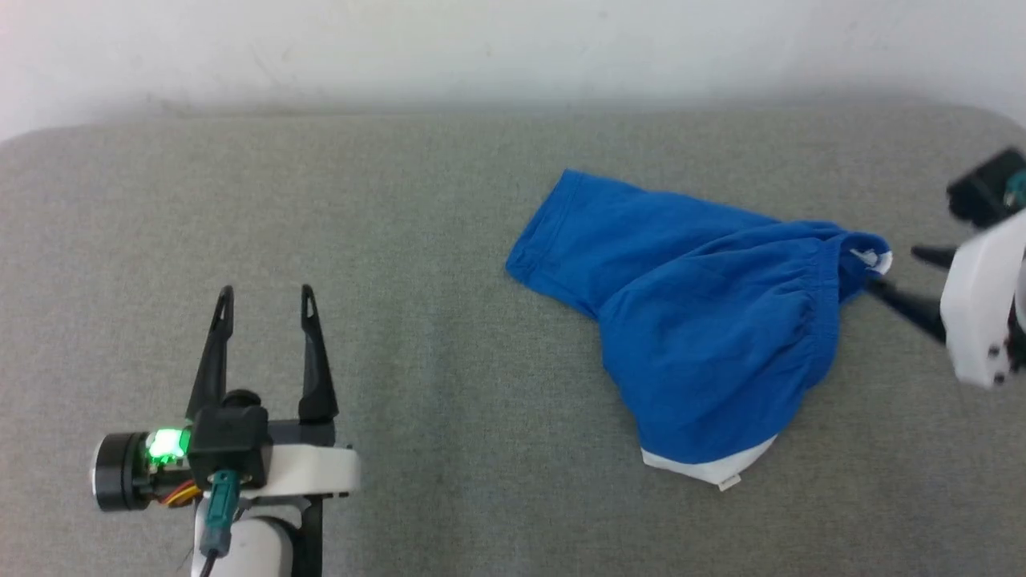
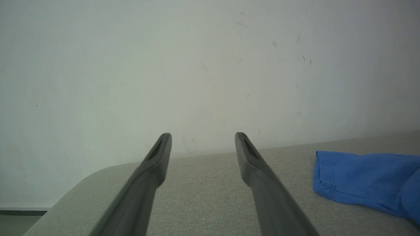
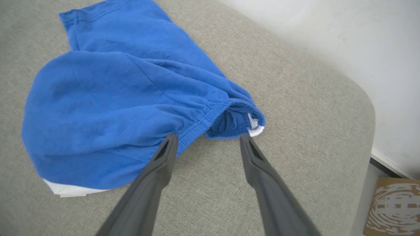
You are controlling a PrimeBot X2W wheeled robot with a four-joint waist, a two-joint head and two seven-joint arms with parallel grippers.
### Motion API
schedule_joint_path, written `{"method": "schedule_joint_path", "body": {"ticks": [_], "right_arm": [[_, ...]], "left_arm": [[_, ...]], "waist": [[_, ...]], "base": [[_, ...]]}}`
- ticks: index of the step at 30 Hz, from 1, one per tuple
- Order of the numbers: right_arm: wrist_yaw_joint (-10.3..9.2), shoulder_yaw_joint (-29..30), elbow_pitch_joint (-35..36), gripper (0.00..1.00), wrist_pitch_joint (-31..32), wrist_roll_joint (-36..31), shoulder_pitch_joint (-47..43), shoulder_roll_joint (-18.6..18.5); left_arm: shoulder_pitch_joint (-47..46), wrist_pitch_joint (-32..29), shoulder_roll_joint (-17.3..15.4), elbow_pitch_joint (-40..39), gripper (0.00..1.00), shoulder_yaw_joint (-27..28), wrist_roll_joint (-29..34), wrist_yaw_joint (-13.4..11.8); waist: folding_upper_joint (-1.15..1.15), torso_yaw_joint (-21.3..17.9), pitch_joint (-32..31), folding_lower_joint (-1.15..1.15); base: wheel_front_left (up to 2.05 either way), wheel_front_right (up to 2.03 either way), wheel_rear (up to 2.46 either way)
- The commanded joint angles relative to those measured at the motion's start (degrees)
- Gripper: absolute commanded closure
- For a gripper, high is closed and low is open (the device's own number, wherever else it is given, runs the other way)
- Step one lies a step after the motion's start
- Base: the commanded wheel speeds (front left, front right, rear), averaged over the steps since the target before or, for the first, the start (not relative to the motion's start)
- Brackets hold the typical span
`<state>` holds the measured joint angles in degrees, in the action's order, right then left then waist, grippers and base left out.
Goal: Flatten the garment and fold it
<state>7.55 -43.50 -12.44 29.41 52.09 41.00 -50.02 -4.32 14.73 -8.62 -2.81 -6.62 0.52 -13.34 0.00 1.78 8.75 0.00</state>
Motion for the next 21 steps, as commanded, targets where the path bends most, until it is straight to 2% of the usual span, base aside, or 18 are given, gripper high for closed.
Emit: {"method": "schedule_joint_path", "body": {"ticks": [1, 6, 14, 21], "right_arm": [[-0.06, 0.23, -0.92, 0.0, 0.29, 0.43, 1.15, 1.05], [-0.06, 0.33, -7.0, 0.0, 1.8, -0.32, 8.73, 5.79], [-0.06, -7.9, -14.53, 0.0, 4.95, -7.39, 20.4, 9.96], [-0.06, -15.81, -22.72, 0.0, 3.33, -9.57, 22.75, 12.48]], "left_arm": [[-1.28, 0.27, 0.16, -0.31, 0.0, -0.25, -0.16, -0.28], [-4.23, 0.27, 0.44, -0.66, 0.0, -1.06, -0.49, 0.02], [-9.07, 0.27, 1.54, -1.72, 0.0, -2.27, -0.69, 0.06], [-11.96, 0.27, 2.69, -1.91, 0.0, -3.18, -0.96, -0.23]], "waist": [[0.0, 1.02, 1.84, 0.0], [0.0, 3.23, 6.6, 0.0], [0.0, 7.42, 14.09, 0.0], [0.0, 10.47, 18.16, 0.0]], "base": [[0.0, 0.0, 0.0], [0.0, 0.0, 0.0], [0.0, 0.0, 0.0], [0.0, 0.0, 0.0]]}}
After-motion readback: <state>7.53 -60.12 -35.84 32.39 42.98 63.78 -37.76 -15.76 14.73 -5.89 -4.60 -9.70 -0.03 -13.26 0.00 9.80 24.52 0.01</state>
